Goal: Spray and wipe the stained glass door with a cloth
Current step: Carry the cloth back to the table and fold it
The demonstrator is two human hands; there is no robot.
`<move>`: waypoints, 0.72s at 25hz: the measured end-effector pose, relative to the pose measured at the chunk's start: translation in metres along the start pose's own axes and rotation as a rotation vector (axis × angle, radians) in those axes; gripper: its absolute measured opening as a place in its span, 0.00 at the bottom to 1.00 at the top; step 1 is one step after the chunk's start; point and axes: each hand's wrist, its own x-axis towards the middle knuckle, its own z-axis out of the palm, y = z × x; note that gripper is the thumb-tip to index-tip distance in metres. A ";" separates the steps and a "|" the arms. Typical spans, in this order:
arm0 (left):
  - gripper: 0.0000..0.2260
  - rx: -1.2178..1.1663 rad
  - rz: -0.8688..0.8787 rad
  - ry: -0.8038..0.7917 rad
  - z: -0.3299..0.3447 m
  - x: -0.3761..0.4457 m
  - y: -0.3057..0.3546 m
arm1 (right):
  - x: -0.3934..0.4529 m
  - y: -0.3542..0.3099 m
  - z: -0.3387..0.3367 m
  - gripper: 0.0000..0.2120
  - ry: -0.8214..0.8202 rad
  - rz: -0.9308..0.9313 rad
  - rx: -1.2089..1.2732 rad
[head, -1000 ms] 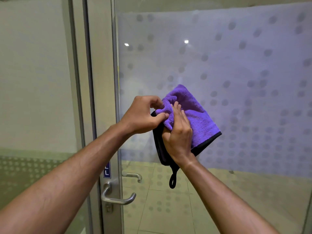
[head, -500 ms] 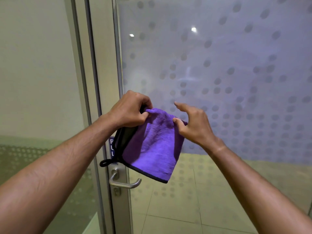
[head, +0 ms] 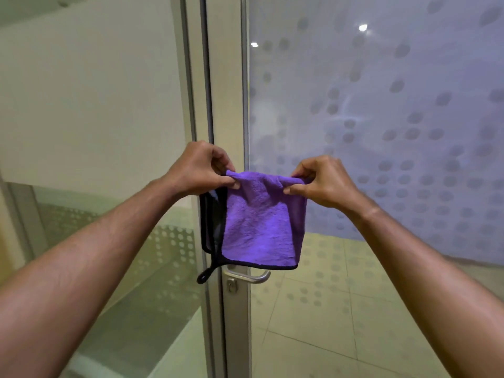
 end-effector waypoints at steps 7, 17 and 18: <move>0.12 0.065 -0.199 -0.038 -0.070 -0.061 -0.063 | 0.019 -0.081 0.053 0.10 -0.188 -0.093 0.067; 0.10 0.133 -0.395 -0.021 -0.189 -0.199 -0.141 | 0.011 -0.226 0.166 0.07 -0.360 -0.153 0.254; 0.09 0.139 -0.419 -0.011 -0.202 -0.216 -0.146 | 0.009 -0.243 0.177 0.07 -0.367 -0.170 0.261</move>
